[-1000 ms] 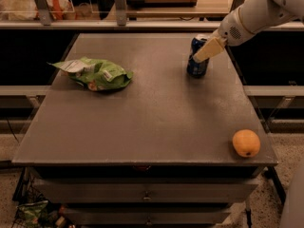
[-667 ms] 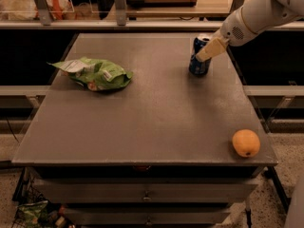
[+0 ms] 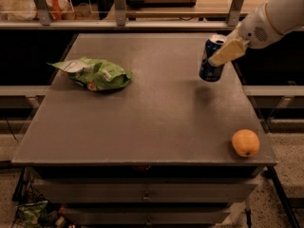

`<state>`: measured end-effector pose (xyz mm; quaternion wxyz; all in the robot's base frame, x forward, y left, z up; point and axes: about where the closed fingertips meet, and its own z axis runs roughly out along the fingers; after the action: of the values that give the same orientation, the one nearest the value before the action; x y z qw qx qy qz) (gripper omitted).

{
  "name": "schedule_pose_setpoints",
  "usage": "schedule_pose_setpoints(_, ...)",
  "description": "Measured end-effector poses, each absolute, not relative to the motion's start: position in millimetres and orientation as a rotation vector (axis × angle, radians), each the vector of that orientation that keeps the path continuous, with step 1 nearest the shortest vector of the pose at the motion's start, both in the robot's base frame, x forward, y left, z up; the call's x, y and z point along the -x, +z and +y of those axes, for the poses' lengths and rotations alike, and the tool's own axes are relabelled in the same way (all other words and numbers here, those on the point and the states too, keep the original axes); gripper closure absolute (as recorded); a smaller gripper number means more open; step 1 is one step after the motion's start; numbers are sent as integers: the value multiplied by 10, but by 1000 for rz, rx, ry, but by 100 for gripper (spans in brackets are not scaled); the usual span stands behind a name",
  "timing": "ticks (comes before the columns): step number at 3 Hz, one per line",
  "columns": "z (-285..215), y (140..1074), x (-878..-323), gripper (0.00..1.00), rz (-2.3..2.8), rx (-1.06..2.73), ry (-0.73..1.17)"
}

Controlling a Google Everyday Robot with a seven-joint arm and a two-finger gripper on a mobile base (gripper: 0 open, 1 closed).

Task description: Move pepsi can near orange

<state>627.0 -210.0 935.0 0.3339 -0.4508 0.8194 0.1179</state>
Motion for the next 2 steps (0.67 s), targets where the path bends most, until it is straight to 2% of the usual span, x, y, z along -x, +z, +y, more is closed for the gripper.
schedule_pose_setpoints(2,-2513,9296,-5429,100,2299,1049,270)
